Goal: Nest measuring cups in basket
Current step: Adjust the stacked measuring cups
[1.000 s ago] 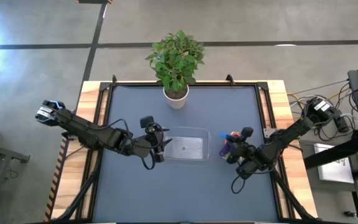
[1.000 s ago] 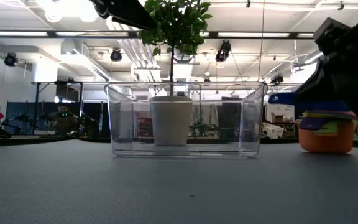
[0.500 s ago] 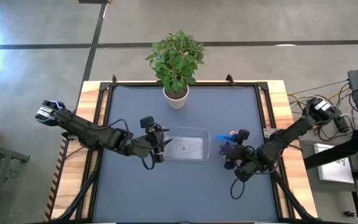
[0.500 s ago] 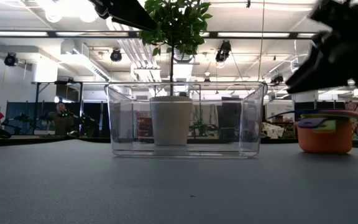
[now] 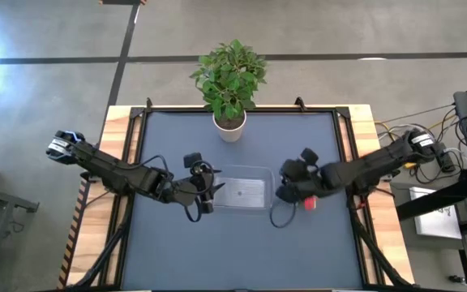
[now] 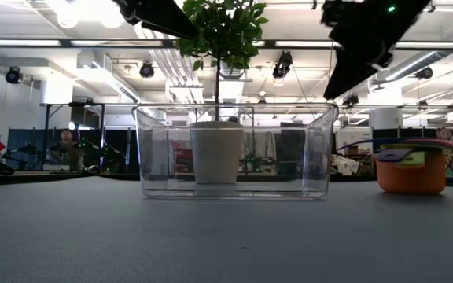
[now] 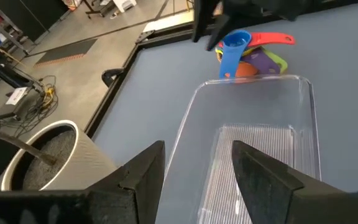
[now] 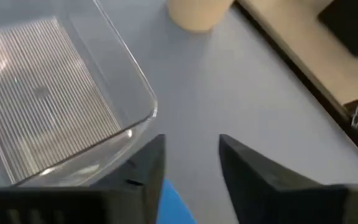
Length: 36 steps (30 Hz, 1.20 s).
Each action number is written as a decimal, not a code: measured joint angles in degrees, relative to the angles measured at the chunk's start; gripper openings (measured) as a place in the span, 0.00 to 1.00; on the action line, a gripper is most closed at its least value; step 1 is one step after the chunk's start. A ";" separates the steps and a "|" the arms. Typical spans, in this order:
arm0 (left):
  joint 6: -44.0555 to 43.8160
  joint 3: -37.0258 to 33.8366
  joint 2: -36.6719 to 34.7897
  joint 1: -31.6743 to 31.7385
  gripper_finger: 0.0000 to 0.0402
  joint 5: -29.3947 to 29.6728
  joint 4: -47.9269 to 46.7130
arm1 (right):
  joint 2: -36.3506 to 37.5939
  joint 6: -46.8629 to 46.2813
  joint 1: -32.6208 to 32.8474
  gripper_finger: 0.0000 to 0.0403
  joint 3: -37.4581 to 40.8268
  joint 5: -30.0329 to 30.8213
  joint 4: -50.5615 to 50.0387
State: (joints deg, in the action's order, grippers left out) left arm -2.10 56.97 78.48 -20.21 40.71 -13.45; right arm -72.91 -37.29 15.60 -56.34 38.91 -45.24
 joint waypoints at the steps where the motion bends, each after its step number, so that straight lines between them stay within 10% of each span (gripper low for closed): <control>1: -0.18 -0.02 0.00 0.00 0.42 -0.43 -0.30 | -0.15 1.43 -1.66 0.26 -0.72 -1.94 -0.23; 6: -0.49 -0.12 0.00 0.00 0.42 -1.29 -0.56 | -1.06 7.97 -7.90 0.05 -4.19 -9.96 -3.37; 36: -1.01 -0.15 0.00 0.00 0.42 -2.84 -2.12 | -9.33 19.01 -14.13 0.02 -6.05 -31.73 -10.16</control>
State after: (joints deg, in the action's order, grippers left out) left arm -3.11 56.82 78.48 -20.21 37.87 -15.57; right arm -82.24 -18.28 1.48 -62.39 7.18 -55.40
